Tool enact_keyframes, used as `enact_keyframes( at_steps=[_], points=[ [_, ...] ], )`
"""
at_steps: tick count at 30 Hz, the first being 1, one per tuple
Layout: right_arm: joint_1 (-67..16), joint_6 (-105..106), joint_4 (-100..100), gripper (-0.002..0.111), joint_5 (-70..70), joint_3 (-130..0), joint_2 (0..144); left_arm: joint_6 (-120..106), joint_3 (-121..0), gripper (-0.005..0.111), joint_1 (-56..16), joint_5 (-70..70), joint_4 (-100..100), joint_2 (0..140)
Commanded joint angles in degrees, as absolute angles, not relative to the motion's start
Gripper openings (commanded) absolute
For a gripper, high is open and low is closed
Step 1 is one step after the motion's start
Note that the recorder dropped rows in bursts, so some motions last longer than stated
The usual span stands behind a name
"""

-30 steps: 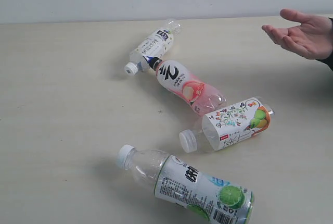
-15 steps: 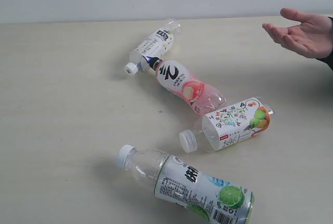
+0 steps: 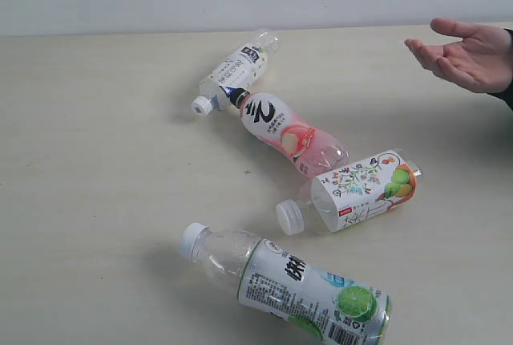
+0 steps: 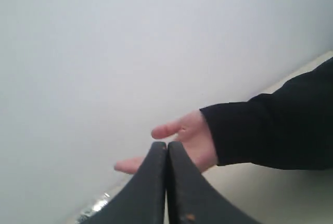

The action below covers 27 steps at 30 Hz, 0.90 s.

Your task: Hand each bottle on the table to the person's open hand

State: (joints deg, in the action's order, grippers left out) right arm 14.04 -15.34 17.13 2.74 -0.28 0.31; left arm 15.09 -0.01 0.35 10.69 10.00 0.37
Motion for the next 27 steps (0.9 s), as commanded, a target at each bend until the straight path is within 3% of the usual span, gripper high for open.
enact_keyframes(
  at_steps=[1,13,17,22,27],
  points=[
    [13.84,-19.71,20.64,0.000,-6.92,0.00,0.00,15.06,0.00,0.000,0.06,10.36,9.86,0.00],
    [13.84,-19.66,20.64,0.000,-23.21,0.00,0.00,15.06,0.00,0.000,0.06,10.36,9.86,0.00],
    [13.84,-21.72,15.40,0.000,-23.13,-5.81,3.04,15.06,0.00,0.000,0.06,10.36,9.86,0.00],
    [13.80,-38.19,-12.98,0.000,-13.92,-19.22,12.54,15.06,0.00,0.000,0.06,10.36,9.86,0.00],
    [13.00,-76.09,-66.03,0.000,-11.60,-29.74,24.28,15.06,0.00,0.000,0.06,10.36,9.86,0.00]
  ],
)
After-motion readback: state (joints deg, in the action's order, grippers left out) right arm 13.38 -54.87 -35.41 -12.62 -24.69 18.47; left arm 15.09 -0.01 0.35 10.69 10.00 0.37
